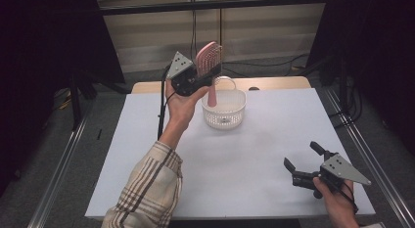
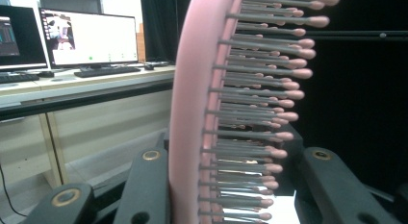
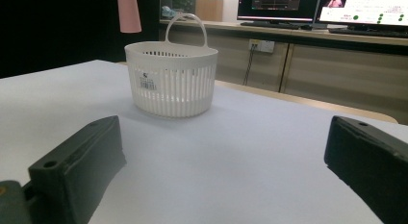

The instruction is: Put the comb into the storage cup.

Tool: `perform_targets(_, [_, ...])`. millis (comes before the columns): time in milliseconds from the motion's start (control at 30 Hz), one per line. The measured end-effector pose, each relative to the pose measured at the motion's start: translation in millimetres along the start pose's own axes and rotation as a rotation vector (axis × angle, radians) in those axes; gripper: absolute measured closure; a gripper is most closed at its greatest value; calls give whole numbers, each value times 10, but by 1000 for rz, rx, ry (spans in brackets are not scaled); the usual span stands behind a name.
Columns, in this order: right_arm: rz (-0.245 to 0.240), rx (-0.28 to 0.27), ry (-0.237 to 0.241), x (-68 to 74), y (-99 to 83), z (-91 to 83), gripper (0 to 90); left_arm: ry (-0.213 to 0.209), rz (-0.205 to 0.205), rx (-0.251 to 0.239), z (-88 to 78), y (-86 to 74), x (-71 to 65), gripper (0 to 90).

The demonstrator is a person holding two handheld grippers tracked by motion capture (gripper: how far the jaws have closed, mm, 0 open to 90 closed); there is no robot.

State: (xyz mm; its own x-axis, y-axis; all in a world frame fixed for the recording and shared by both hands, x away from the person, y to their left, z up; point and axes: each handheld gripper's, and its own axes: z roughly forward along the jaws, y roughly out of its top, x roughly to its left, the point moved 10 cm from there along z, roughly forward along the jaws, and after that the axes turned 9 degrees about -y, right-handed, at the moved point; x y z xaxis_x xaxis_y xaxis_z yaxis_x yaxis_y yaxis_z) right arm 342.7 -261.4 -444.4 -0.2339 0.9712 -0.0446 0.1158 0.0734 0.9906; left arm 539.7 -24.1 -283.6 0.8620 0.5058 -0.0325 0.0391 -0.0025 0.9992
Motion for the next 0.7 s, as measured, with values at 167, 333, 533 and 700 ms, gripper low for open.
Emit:
perform_targets(167, [3, -2, 3, 2, 3, -2, 0, 12, 18, 2, 66, -23, 12, 617])
perform_targets(333, [-1, 2, 6, 2, -4, -1, 0, 5, 27, -9, 128, -52, -9, 617])
perform_targets(533, [-4, -3, 13, 18, 0, -1, 0, 15, 26, -2, 189, -117, 10, 617])
perform_targets(700, [-4, -3, 13, 14, 2, -3, 0, 46, -8, 17, 207, -217, 82, 617])
